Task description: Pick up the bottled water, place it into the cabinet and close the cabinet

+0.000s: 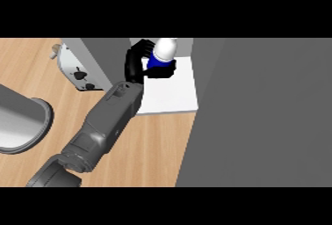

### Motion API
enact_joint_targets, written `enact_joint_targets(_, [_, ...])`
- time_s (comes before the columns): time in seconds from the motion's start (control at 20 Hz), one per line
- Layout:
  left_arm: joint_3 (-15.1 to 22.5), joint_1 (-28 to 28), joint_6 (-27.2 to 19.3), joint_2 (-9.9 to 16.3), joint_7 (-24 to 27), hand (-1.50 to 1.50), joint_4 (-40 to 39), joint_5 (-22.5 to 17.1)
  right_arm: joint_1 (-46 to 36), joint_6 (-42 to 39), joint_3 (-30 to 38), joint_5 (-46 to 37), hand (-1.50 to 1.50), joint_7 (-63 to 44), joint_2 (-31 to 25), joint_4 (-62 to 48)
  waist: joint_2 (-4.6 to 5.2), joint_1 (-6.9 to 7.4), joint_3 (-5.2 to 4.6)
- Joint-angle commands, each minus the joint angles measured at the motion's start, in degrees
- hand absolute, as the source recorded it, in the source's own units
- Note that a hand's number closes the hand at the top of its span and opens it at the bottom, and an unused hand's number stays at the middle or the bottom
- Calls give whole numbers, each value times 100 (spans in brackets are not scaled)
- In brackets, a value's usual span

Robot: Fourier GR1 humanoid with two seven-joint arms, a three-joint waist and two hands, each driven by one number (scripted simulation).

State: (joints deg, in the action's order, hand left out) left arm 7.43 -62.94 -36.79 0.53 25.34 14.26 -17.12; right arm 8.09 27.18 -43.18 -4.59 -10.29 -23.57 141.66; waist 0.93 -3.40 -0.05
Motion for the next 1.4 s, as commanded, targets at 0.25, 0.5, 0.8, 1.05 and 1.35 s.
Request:
enact_joint_targets(0.25, [-54, -58, -273, 120, 358, -150, -711, 209, 264, -6, -187, -158, -150, -117, -182, 587, 13, -64, -3])
enact_joint_targets(0.5, [218, -426, -498, 197, -78, -150, -1163, 535, 208, -22, -202, -139, -150, 1, -218, 480, 29, -132, -1])
enact_joint_targets(0.8, [206, -308, -907, 18, 82, -150, -1184, 583, 168, 0, -188, -188, -150, 4, -259, 524, 31, -132, -5])
enact_joint_targets(1.05, [117, -63, -734, 66, 297, -150, -1100, 532, 164, -22, -163, -61, -150, -23, -311, 555, 47, -110, -9])
enact_joint_targets(1.35, [-102, -118, -96, 70, 768, -150, -667, 354, 26, 36, -87, 62, -150, -105, -280, 607, 48, -92, -14])
